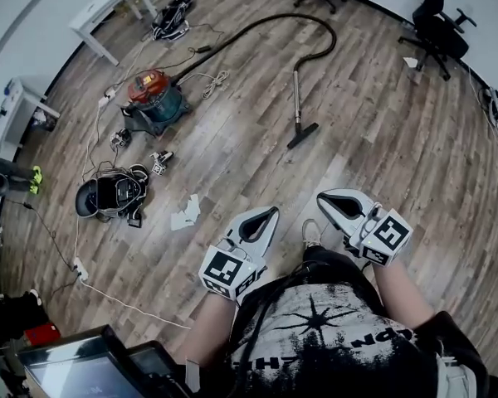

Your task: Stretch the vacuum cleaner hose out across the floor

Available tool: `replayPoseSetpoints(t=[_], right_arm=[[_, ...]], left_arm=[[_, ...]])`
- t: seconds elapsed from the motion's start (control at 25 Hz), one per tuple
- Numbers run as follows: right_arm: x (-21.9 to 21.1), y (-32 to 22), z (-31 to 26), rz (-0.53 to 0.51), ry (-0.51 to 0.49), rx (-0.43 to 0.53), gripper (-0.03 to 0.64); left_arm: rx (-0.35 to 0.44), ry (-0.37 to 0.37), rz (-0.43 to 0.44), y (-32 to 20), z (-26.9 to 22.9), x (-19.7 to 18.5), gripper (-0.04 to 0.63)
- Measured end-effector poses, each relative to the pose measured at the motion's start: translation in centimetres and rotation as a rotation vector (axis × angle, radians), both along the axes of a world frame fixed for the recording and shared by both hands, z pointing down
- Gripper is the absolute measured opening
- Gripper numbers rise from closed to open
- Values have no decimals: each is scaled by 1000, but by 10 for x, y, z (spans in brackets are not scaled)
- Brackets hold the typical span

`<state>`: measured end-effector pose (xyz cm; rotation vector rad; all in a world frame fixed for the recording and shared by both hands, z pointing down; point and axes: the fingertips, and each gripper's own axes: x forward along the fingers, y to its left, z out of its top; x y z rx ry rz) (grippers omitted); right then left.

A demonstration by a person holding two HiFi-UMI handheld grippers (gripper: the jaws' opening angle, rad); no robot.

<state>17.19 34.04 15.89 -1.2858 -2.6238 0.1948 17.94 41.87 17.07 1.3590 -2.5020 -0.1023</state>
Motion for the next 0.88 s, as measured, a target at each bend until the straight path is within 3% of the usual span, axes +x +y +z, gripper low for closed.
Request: replayPoseSetpoints(t=[0.44, 0.88], right_arm=[[-141, -59, -10, -157, -20, 4, 6], [-205, -88, -1, -210, 4, -25, 6]], left_arm=[[7, -20, -146, -61, -18, -133, 0], [-40, -15, -213, -78, -18, -196, 0]])
